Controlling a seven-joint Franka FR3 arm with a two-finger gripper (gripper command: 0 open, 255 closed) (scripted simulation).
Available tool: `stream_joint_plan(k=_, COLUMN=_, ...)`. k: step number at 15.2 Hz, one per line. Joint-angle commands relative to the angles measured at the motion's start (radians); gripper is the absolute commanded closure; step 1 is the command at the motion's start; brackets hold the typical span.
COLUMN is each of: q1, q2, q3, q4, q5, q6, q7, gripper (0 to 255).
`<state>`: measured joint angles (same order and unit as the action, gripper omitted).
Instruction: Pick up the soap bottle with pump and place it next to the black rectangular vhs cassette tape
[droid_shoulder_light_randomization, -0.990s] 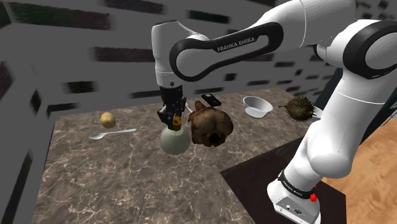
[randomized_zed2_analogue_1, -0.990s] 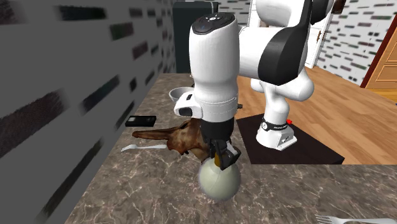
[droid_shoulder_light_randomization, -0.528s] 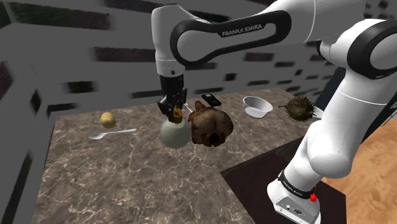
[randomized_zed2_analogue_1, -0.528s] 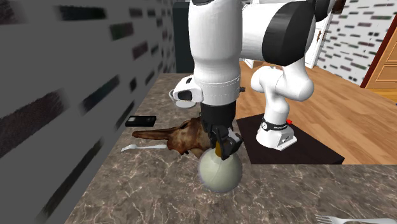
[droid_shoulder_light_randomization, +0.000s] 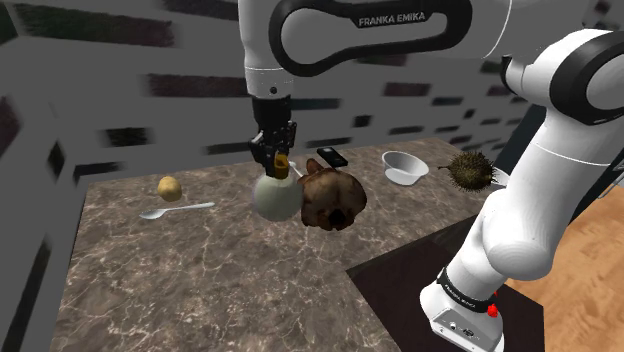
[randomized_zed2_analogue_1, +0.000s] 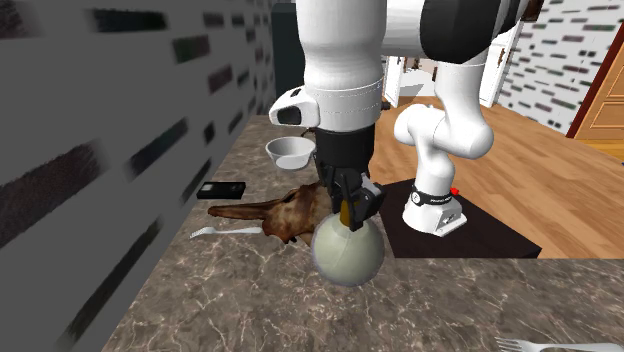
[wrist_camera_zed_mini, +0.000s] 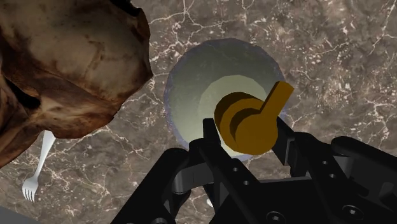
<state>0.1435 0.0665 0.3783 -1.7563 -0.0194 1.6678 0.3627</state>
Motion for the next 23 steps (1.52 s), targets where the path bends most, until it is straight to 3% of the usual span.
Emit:
stream_joint_plan(k=1, q1=0.000, q2=-0.001, q3=0.000, q4=0.026, q5=0.000, q6=-0.027, q7=0.000, gripper=255)
stream_joint_plan(k=20, q1=0.012, q2=0.045, q3=0.007, q4=0.339, q5=-0.015, q6=-0.297, q7=0.012, gripper=255)
stream_joint_plan(k=23, q1=-0.020, q2=-0.003, q3=-0.015, q4=0.286, q5=-0.003, q6=-0.289, q7=-0.041, gripper=255)
